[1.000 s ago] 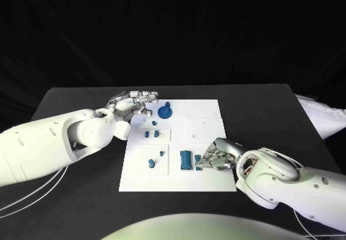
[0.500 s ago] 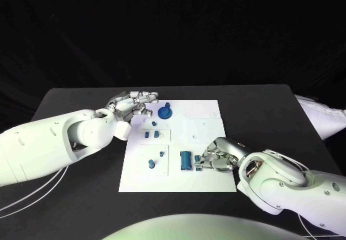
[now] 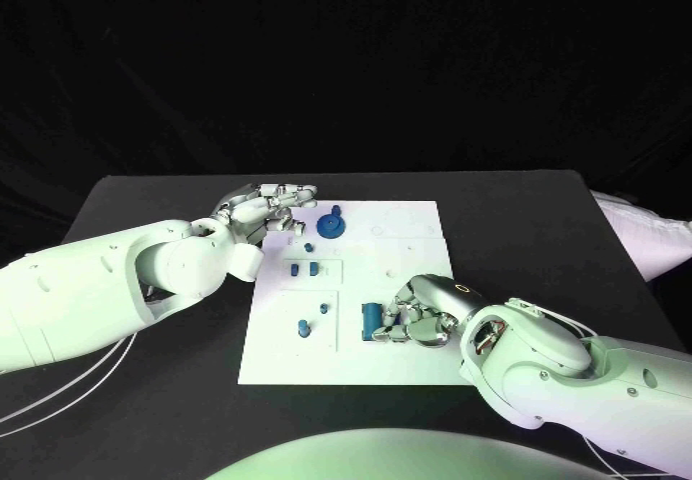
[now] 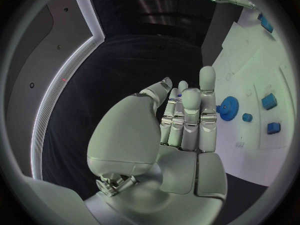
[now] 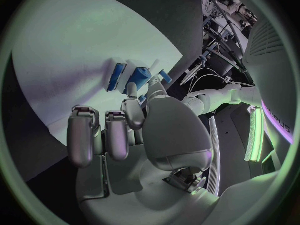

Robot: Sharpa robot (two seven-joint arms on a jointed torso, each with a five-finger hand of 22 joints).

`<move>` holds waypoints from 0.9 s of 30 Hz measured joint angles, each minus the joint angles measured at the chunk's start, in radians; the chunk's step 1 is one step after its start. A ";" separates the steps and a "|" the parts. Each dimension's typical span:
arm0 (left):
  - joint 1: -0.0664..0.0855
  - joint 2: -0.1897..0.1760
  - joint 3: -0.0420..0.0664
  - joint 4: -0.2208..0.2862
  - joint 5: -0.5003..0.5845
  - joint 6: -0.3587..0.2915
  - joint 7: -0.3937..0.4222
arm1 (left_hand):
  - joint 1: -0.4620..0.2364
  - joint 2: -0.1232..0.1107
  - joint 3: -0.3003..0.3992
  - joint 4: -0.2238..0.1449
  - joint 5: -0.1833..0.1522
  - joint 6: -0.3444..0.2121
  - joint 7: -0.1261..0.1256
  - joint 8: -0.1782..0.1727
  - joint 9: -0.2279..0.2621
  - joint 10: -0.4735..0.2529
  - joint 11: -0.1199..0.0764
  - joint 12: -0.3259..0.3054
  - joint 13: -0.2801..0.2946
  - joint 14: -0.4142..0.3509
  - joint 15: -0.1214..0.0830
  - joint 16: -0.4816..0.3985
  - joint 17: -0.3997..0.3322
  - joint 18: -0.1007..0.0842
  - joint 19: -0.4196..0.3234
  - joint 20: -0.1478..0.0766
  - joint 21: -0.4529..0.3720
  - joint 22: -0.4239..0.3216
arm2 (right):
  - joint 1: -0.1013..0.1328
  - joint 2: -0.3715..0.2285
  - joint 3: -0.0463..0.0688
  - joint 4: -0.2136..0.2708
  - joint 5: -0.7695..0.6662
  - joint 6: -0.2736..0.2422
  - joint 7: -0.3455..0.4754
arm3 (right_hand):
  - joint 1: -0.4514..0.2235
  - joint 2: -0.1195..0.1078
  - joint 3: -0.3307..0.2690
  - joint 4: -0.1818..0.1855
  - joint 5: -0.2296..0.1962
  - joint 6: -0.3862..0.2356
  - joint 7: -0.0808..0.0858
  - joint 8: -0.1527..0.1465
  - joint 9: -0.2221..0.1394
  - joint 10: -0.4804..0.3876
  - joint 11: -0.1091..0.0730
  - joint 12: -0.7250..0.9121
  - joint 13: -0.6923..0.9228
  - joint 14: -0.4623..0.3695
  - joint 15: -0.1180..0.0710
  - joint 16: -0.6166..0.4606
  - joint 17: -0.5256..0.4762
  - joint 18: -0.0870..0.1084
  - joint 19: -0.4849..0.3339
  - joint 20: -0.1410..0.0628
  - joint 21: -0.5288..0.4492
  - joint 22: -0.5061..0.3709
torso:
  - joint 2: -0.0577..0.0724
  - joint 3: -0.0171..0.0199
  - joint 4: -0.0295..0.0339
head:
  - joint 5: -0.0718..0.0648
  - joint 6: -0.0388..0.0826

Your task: Assemble the parts on the task board

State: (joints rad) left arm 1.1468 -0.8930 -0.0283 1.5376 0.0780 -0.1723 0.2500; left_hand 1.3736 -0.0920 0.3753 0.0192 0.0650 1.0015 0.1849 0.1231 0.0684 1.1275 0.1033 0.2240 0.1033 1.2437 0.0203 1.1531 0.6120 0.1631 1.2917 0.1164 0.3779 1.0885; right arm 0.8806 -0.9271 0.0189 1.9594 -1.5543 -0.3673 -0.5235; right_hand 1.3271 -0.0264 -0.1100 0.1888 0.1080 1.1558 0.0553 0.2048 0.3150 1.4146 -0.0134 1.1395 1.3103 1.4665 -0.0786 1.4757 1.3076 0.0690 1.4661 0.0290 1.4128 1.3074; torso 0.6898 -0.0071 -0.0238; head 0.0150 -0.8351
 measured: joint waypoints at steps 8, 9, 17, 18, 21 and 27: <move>0.000 -0.001 0.000 0.002 0.000 0.000 -0.001 | 0.000 0.000 0.000 0.000 0.000 0.000 0.000 0.000 0.000 0.000 0.000 0.000 0.000 0.000 0.000 0.000 0.000 0.000 0.000 0.000 0.000 0.000 | 0.000 0.013 0.000 -0.018 -0.035 0.009 -0.035 | 0.005 0.006 0.000 0.000 -0.004 0.003 -0.003 0.004 0.003 0.003 0.004 0.010 -0.001 0.000 0.000 0.004 0.000 0.000 0.000 0.000 0.005 0.000 | 0.000 0.0000 -0.0003 | 0.004 -0.001; 0.000 -0.001 0.000 0.002 0.000 0.000 -0.001 | 0.000 0.000 0.000 0.000 0.000 0.000 0.000 0.000 0.000 0.000 0.000 0.000 0.000 0.000 0.000 0.000 0.000 0.000 0.000 0.000 0.000 0.000 | 0.000 0.013 0.000 -0.020 -0.039 0.009 -0.039 | 0.000 0.013 0.000 0.000 -0.004 0.005 -0.005 0.004 0.003 0.003 0.004 0.011 0.000 0.000 0.000 0.004 0.000 0.000 0.000 0.000 0.005 0.000 | 0.000 0.0000 -0.0004 | 0.004 -0.001; 0.000 -0.002 0.000 0.003 0.000 0.000 -0.001 | 0.000 0.000 0.000 0.000 0.000 0.000 0.000 0.000 0.000 0.000 0.000 0.000 0.000 0.000 0.000 0.000 0.000 0.000 0.000 0.000 0.000 0.000 | 0.000 0.014 0.000 -0.037 -0.062 0.007 -0.064 | -0.002 0.028 -0.003 0.003 0.002 0.008 -0.008 0.008 0.007 0.003 0.004 0.013 -0.001 0.000 -0.007 0.004 0.000 0.000 0.000 -0.007 0.009 0.001 | 0.000 0.0012 -0.0021 | 0.006 -0.001; 0.000 -0.002 0.000 0.003 0.000 0.000 -0.001 | 0.000 0.000 0.000 0.000 0.000 0.000 0.000 0.000 0.000 0.000 0.000 0.000 0.000 0.000 0.000 0.000 0.000 0.000 0.000 0.000 0.000 0.000 | 0.000 0.014 0.000 -0.037 -0.063 0.006 -0.065 | -0.002 0.028 -0.003 0.003 0.002 0.008 -0.008 0.008 0.007 0.003 0.004 0.013 0.000 0.000 -0.007 0.004 0.000 0.000 0.000 -0.007 0.009 0.001 | 0.000 0.0012 -0.0021 | 0.006 -0.001; 0.000 -0.002 0.000 0.003 0.000 0.000 -0.001 | 0.000 0.000 0.000 0.000 0.000 0.000 0.000 0.000 0.000 0.000 0.000 0.000 0.000 0.000 0.000 0.000 0.000 0.000 0.000 0.000 0.000 0.000 | 0.000 0.014 0.000 -0.037 -0.067 0.002 -0.069 | 0.000 0.029 -0.003 0.003 0.002 0.008 -0.008 0.008 0.007 0.003 0.004 0.013 0.000 0.000 -0.007 0.004 0.000 0.000 0.000 -0.007 0.009 0.001 | 0.000 0.0017 -0.0023 | 0.006 -0.001; 0.000 -0.002 0.000 0.003 0.000 0.000 -0.001 | 0.000 0.000 0.000 0.000 0.000 0.000 0.000 0.000 0.000 0.000 0.000 0.000 0.000 0.000 0.000 0.000 0.000 0.000 0.000 0.000 0.000 0.000 | 0.000 -0.002 0.000 -0.020 -0.056 -0.028 -0.064 | -0.001 0.029 -0.018 0.010 0.032 -0.001 0.001 0.008 0.005 0.003 0.004 0.002 0.000 0.000 -0.007 0.001 0.000 0.000 0.000 -0.007 -0.001 0.001 | 0.000 0.0019 -0.0024 | 0.007 0.000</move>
State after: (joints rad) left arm 1.1466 -0.8954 -0.0283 1.5402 0.0779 -0.1718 0.2489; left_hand 1.3736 -0.0921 0.3753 0.0192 0.0650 1.0015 0.1849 0.1231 0.0684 1.1275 0.1034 0.2240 0.1033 1.2437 0.0203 1.1532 0.6122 0.1631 1.2917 0.1164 0.3779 1.0886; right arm 0.8807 -0.9288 0.0190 1.9391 -1.6104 -0.3958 -0.5872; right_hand 1.3265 0.0026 -0.1281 0.1988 0.1396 1.1551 0.0559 0.2126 0.3199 1.4177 -0.0097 1.1411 1.3099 1.4667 -0.0858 1.4772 1.3073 0.0690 1.4661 0.0216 1.4116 1.3080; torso 0.6893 -0.0052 -0.0262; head 0.0216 -0.8348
